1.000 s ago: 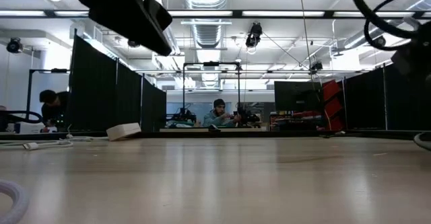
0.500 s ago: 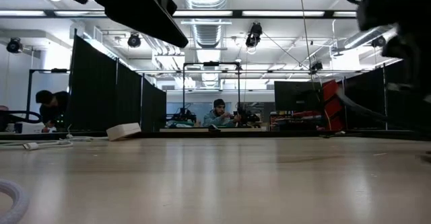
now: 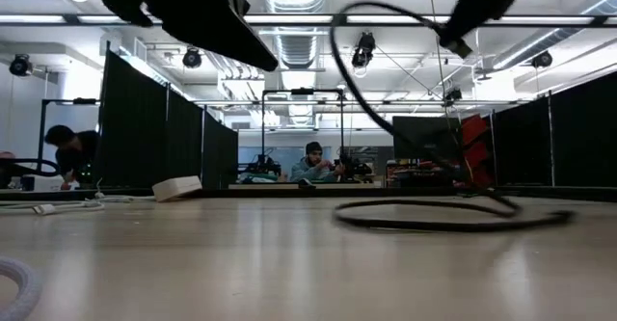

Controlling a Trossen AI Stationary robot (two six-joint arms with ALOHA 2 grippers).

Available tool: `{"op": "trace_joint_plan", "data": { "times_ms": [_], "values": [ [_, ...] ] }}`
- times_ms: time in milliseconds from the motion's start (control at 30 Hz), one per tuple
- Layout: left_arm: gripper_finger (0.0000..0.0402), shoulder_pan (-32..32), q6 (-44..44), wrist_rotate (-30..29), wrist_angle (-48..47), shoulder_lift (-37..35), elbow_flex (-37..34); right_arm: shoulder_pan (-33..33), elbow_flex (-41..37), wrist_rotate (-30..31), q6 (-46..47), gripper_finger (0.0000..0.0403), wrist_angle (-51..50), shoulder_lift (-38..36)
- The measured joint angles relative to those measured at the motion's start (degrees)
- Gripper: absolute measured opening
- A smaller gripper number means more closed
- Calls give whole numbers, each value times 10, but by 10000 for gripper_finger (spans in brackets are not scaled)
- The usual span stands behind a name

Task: Plug in charger cables
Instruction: Insert the bottom black charger cable into the bottom white outlet extension

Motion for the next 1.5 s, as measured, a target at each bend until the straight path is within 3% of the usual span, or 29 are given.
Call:
{"op": "trace_joint_plan", "data": {
  "times_ms": [300,800,1000,1200,1500],
  "values": [
    [23,7,5,-12,137,0,-79,1,-10,-10,-67,18,95,0],
    [150,9,29,-8,224,0,-89,-12,-41,4,-44,18,131,0],
    [183,10,25,5,262,0,-89,-14,-45,3,-69,18,165,17],
    [191,11,18,6,266,0,-89,-14,-45,-1,-93,18,188,50],
    [164,11,14,7,269,0,-89,-15,-45,-11,-94,18,190,68]
  ]
}}
